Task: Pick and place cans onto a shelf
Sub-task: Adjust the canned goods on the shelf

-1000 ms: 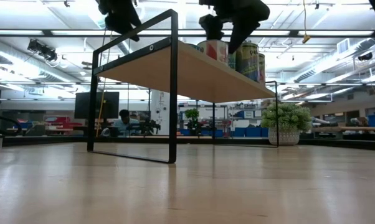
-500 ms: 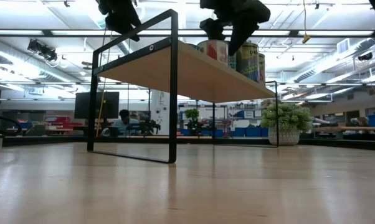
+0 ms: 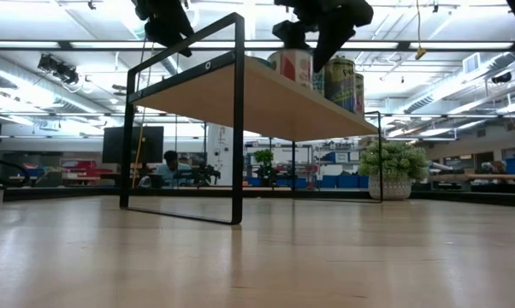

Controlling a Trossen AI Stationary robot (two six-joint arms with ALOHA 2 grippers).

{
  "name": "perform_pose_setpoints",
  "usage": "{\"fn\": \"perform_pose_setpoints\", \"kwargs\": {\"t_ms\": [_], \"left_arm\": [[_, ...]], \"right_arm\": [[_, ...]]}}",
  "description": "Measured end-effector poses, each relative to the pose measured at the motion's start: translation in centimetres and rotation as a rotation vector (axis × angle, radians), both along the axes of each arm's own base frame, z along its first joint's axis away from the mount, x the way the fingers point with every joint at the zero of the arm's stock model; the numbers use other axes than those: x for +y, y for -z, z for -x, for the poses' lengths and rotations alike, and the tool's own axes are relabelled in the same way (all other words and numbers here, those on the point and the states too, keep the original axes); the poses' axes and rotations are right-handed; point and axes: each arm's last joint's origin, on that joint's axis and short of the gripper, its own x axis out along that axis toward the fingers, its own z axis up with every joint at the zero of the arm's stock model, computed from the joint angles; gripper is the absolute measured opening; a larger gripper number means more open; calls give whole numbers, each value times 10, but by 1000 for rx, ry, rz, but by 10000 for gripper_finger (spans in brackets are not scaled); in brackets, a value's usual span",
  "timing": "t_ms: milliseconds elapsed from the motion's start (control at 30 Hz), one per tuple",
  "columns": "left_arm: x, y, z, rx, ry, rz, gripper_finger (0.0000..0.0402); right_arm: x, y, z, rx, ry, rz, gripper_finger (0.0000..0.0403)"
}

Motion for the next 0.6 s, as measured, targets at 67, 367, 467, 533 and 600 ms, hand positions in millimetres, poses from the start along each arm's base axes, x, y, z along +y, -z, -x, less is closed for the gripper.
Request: {"fn": "perform_pose_setpoints", "kwargs": {"t_ms": [67, 367, 467, 533, 600], "left_arm": [[0, 0, 0, 0, 0, 0, 348], [0, 0, 0, -1, 3, 5, 348], [-1, 0, 0, -5, 23, 23, 348], [-1, 0, 0, -5, 24, 23, 348], [-1, 0, 0, -5, 24, 23, 348]], "right_arm": [[1, -1, 0, -6, -2, 0, 311], [4, -8, 5, -16, 23, 49, 311], [3, -15, 5, -39, 51, 62, 311], [3, -24, 6, -64, 71, 59, 310], [4, -33, 7, -98, 74, 60, 310]]}}
